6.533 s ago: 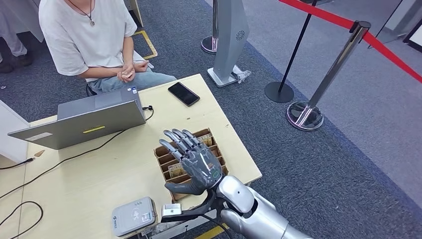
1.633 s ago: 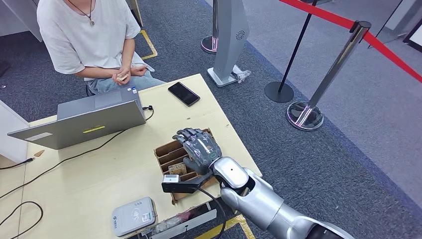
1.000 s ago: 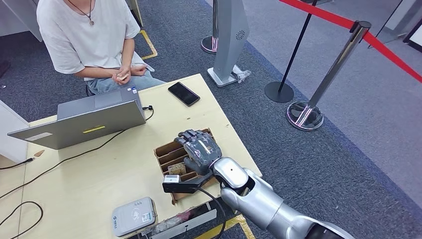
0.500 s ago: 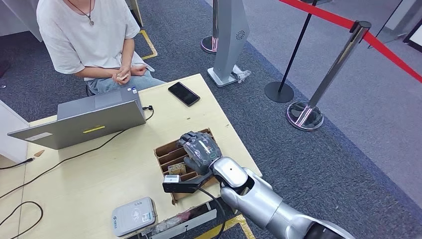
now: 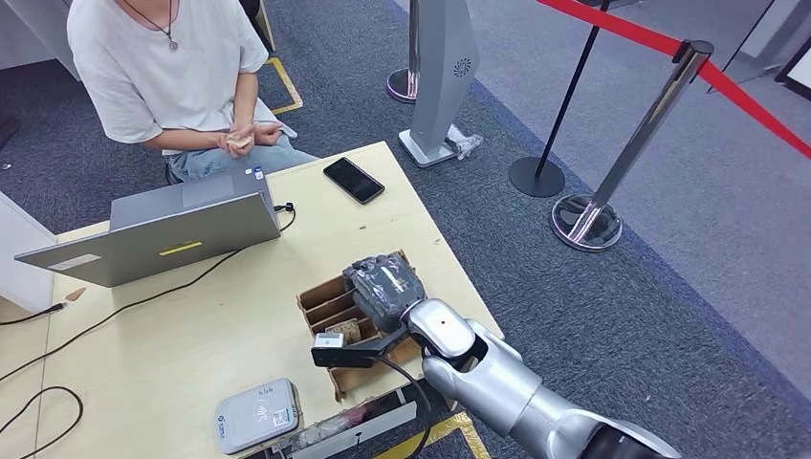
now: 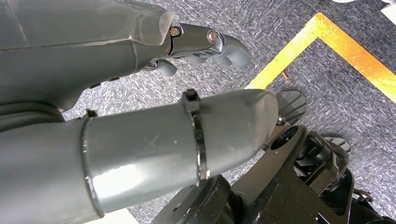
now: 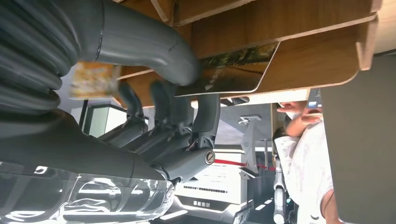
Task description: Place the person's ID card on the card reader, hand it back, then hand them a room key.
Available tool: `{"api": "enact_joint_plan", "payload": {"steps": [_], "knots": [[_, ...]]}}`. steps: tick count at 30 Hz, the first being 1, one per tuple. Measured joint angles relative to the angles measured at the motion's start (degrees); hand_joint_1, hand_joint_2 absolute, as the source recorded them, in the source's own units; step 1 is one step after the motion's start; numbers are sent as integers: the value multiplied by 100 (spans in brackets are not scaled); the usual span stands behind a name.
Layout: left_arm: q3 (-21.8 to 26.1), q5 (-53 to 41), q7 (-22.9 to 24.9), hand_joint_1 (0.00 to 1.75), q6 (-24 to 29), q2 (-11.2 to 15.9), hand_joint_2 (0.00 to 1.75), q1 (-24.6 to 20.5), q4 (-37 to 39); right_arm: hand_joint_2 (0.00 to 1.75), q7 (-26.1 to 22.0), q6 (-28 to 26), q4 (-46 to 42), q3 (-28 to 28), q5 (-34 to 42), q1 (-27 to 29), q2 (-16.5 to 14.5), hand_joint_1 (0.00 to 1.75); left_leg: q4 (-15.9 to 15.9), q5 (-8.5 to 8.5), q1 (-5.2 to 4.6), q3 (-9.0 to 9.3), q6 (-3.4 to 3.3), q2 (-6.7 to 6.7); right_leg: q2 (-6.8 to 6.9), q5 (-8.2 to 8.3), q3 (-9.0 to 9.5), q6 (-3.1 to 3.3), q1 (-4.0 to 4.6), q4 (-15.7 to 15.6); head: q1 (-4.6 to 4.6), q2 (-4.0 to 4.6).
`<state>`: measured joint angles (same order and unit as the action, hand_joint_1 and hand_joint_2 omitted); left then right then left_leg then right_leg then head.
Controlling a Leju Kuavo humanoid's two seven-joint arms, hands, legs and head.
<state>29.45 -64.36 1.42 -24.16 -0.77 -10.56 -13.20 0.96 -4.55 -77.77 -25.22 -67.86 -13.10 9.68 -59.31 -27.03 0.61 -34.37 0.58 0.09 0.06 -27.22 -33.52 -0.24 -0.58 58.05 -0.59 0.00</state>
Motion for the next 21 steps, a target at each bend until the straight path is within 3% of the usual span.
{"api": "enact_joint_plan", "payload": {"steps": [11, 21], "knots": [[-32, 32, -30, 0, 20, 0, 0, 1, -7, 175, -13, -137, 27, 0, -4, 3, -9, 175, 0, 0, 0, 0, 0, 0, 0, 0, 0, 0, 0, 0, 0, 0], [-133, 96, -44, 0, 18, 0, 0, 1, -8, 175, -271, -696, 13, 0, 83, 18, -42, 175, 0, 0, 0, 0, 0, 0, 0, 0, 0, 0, 0, 0, 1, 0]]}}
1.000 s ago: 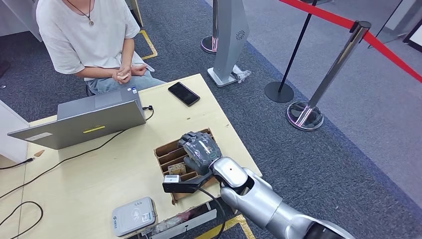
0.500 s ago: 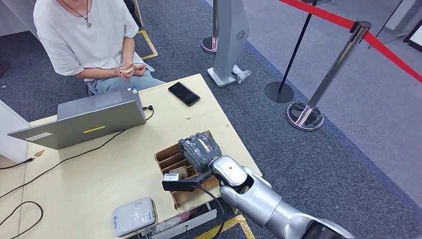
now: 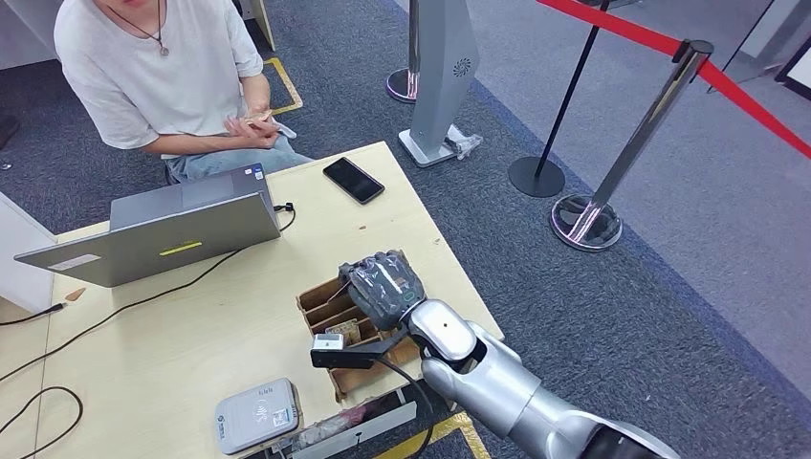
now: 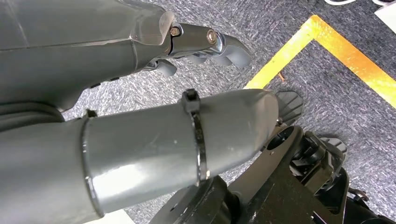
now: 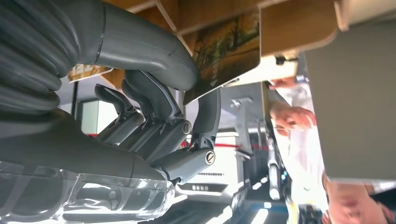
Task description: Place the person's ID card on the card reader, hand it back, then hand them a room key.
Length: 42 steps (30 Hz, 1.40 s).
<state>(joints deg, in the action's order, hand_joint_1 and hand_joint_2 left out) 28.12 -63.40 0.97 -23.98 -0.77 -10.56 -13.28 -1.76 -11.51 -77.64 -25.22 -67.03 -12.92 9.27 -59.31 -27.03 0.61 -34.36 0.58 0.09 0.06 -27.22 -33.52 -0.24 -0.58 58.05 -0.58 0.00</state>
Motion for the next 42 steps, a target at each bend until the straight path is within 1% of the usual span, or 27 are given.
{"api": "enact_joint_plan", "payload": {"steps": [6, 14, 23, 27, 32, 35, 38, 42], "knots": [[-81, 30, -3, 0, -3, 1, 0, 0, -1, 175, -215, -395, -130, 14, 160, 3, -15, 175, 0, 0, 0, 1, 0, 0, 0, 0, 0, 0, 0, 0, 1, 0], [-128, 119, -5, 0, -19, 3, 0, 0, -1, 175, -430, -1061, -391, 131, 348, 3, -15, 175, 0, 0, 0, 1, 0, 0, 0, 0, 0, 0, 0, 0, 0, 0], [-175, 135, -5, 0, -28, 2, 0, -1, -1, 175, -504, -1349, -786, 250, 490, -6, -31, 175, 0, 0, 0, 0, 0, 0, 0, 0, 0, 0, 0, 0, 0, 0], [-248, 125, -4, 0, -34, 2, 0, -5, -1, 175, -694, -1594, -817, 284, 705, -103, -80, 175, 0, 1, 0, 1, 0, -1, -1, 1, 0, 0, 0, 1, -1, 0], [-326, 91, 0, 0, -52, -3, 0, -39, -1, 175, -953, -2027, -746, 291, 883, -357, -207, 175, 0, 2, 0, 1, 0, -1, -1, 2, 1, 0, 0, 2, 0, 0], [-391, 86, 9, 0, -61, -6, 0, -74, -1, 175, -1018, -2214, -514, 291, 921, -665, -340, 175, 0, 3, 0, 2, 1, -3, -3, 5, 1, 3, 0, 3, 0, 0], [-437, 105, 15, 0, -70, -9, 0, -90, -2, 175, -996, -2368, -122, 292, 871, -1077, -504, 175, 0, 6, 0, 4, 1, -5, -5, 7, 1, 5, 0, 3, 1, 0], [-526, 140, 68, 0, -122, -11, 0, -94, -4, 175, -820, -2587, 456, 318, 669, -1541, -698, 175, -1, 8, 0, 4, 0, -5, -4, 7, 1, 5, 0, 4, 1, 0]]}}
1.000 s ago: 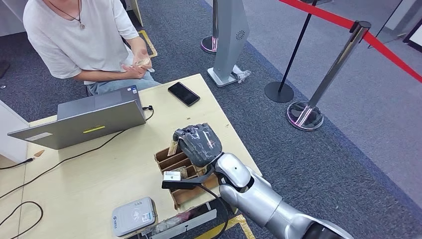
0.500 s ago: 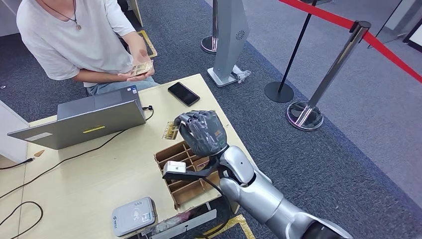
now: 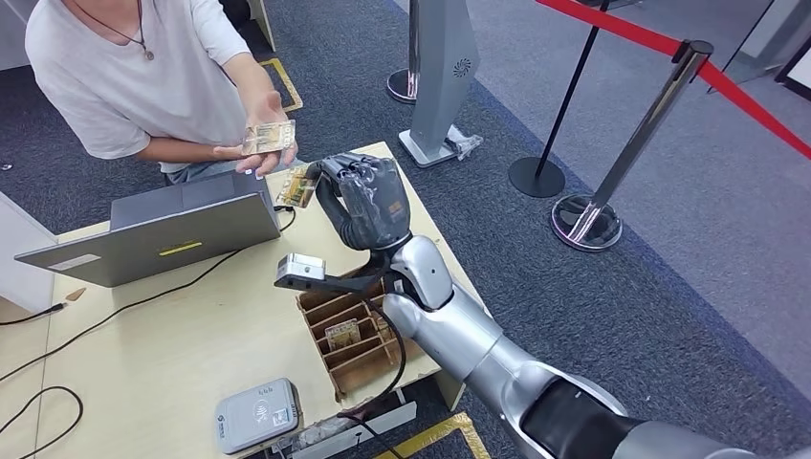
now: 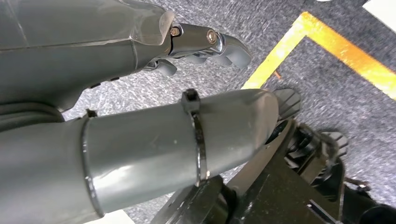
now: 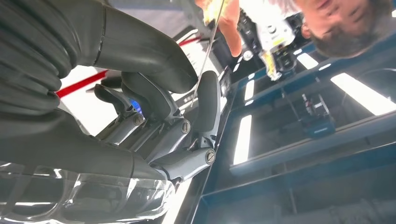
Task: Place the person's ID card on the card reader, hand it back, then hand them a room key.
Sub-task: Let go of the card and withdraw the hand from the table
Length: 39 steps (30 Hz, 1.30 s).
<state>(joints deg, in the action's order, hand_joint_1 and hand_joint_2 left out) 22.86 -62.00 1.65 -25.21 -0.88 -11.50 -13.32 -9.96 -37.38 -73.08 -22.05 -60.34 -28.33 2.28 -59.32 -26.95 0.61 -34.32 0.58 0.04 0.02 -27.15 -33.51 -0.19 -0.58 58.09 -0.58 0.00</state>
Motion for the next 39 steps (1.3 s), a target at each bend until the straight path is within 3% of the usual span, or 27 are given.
{"api": "enact_joint_plan", "payload": {"steps": [9, 18, 19, 21, 22, 23, 25, 33, 39], "knots": [[-122, 120, 103, 0, -56, -37, 0, -54, -13, 175, 65, -166, 1306, 241, -166, -813, -309, 175, -1, 0, -1, -2, 0, 1, 1, 1, 0, -1, 0, 0, 0, 0], [-166, 148, 99, 0, -61, -41, 0, -57, -13, 175, 71, -168, 1960, 405, -252, -1157, -540, 175, -1, 0, 0, -2, 0, 3, 2, 1, 0, 0, 0, 0, 0, 0], [-167, 148, 100, 0, -62, -41, 0, -58, -13, 175, 70, -168, 1992, 412, -252, -1169, -551, 155, -1, 0, 0, -2, 0, 3, 2, 1, 0, 0, 0, 0, -1, 0], [-169, 159, 107, 0, -67, -41, 0, -58, -13, 175, 67, -168, 2058, 432, -253, -1195, -572, 68, -1, 0, 0, -2, 0, 3, 2, 1, 0, 0, 0, 0, -1, 0], [-170, 168, 114, 0, -72, -41, 0, -59, -13, 131, 64, -168, 2103, 443, -252, -1213, -584, 24, -1, 0, 0, -2, 0, 3, 2, 1, 0, 0, 0, 0, -1, 0], [-170, 181, 122, 0, -77, -41, 0, -59, -13, 87, 61, -168, 2160, 457, -249, -1233, -598, 0, -1, 0, 0, -1, 0, 3, 2, 1, 0, 0, 0, 0, -1, 0], [-171, 206, 145, 0, -89, -41, 0, -63, -13, 0, 50, -168, 2285, 486, -241, -1273, -629, 0, -1, 0, 0, -1, 0, 3, 1, 1, 0, 0, 0, 0, -1, 0], [-185, 322, 276, 0, -115, -47, 0, -96, -13, 0, -330, -136, 2496, 514, 453, -1201, -763, 0, -2, 0, 0, -1, 0, 3, 2, 1, -1, 0, 0, 0, 0, 0], [-220, 368, 385, 0, -116, -70, 0, -152, -13, 0, -584, 185, 1740, 392, 1434, -602, -775, 0, -2, -1, 0, -2, 0, 4, 2, 0, -2, 0, 0, -1, -1, 0]]}}
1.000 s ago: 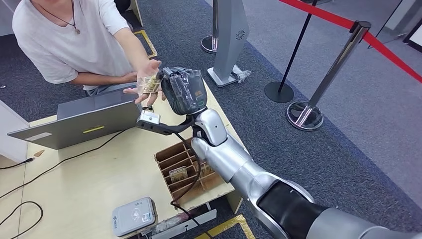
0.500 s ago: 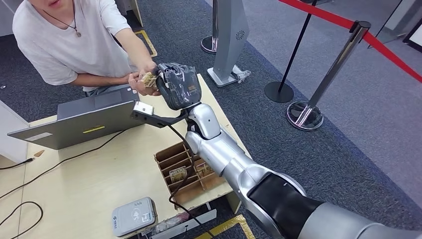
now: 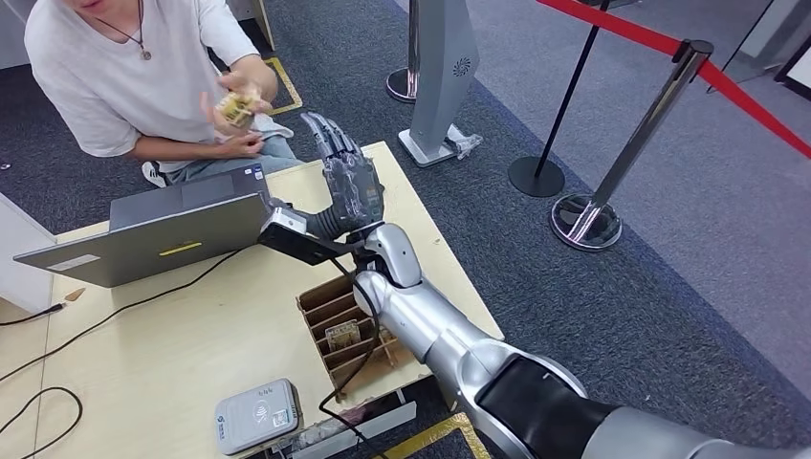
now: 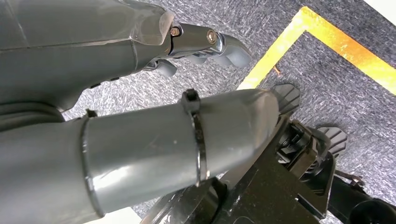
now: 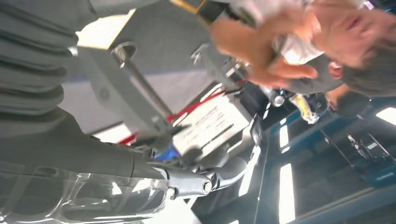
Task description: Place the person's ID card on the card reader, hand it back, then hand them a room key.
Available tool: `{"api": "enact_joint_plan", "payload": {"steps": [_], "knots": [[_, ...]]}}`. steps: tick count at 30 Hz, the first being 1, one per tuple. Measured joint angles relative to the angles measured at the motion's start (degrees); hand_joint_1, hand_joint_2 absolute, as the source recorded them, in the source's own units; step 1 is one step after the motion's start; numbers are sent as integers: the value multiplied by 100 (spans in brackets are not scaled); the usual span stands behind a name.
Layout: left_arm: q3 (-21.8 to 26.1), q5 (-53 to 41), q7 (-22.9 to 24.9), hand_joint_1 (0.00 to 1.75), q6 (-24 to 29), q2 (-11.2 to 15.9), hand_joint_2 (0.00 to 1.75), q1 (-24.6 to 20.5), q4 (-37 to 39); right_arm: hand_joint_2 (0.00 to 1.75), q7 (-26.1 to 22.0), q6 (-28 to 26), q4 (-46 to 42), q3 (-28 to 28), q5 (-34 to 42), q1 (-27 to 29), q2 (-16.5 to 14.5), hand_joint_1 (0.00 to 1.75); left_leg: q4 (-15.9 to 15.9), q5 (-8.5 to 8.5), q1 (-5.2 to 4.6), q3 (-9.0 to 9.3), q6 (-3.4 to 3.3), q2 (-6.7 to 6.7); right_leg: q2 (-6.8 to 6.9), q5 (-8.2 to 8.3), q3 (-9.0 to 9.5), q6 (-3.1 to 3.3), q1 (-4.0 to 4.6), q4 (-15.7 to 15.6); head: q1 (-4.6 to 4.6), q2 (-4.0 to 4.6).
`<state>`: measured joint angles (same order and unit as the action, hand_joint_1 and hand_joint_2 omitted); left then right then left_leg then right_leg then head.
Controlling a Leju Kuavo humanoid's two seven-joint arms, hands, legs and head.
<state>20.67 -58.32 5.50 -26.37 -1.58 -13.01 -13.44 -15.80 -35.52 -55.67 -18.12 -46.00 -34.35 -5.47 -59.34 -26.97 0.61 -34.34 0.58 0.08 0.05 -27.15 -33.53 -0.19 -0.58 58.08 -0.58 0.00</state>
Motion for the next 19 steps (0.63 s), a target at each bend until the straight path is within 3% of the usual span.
{"api": "enact_joint_plan", "payload": {"steps": [10, 19], "knots": [[-99, 11, 47, 0, 7, -29, 0, -79, 0, 0, -183, 550, -1532, -151, 796, 970, 86, 0, 0, 0, 0, 1, 0, -2, -1, 0, 0, 0, 0, -1, 0, 0], [-113, 139, -11, 0, 58, -26, 0, -65, 0, 0, -822, 2191, -2346, -292, 2659, 1527, 206, 0, 0, -1, 0, 0, 0, -1, -1, -1, 0, 0, 0, 0, 0, 0]]}}
